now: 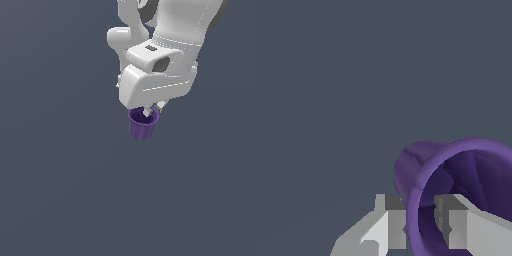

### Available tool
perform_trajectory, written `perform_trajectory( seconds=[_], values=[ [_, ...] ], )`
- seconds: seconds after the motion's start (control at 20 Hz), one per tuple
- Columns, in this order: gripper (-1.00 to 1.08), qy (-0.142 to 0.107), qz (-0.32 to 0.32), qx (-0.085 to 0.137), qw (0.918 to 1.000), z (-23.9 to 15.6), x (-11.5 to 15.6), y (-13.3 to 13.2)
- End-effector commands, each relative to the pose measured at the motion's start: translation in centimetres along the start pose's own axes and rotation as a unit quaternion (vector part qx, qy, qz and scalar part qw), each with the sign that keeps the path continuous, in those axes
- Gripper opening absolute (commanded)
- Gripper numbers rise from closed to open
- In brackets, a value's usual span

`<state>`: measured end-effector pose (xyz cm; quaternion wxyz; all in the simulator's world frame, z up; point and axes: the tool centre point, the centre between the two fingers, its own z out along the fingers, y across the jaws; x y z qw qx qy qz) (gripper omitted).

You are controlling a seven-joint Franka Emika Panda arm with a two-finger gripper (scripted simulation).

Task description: Pick up the object and move it to a goal position.

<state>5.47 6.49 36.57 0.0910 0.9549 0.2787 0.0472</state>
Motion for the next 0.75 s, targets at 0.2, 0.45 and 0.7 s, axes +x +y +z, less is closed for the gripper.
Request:
perform_trajectory(
  seconds=[0.2, 0.45, 0.7],
  values=[
    [-1.00, 0.000, 0.000, -0.001, 1.0000, -1.9, 0.9, 1.0],
    [-1.00, 0.000, 0.000, -0.001, 1.0000, -2.3, 1.1, 1.3],
    [-1.00, 0.000, 0.000, -0.002, 1.0000, -2.3, 1.1, 1.2]
  ],
)
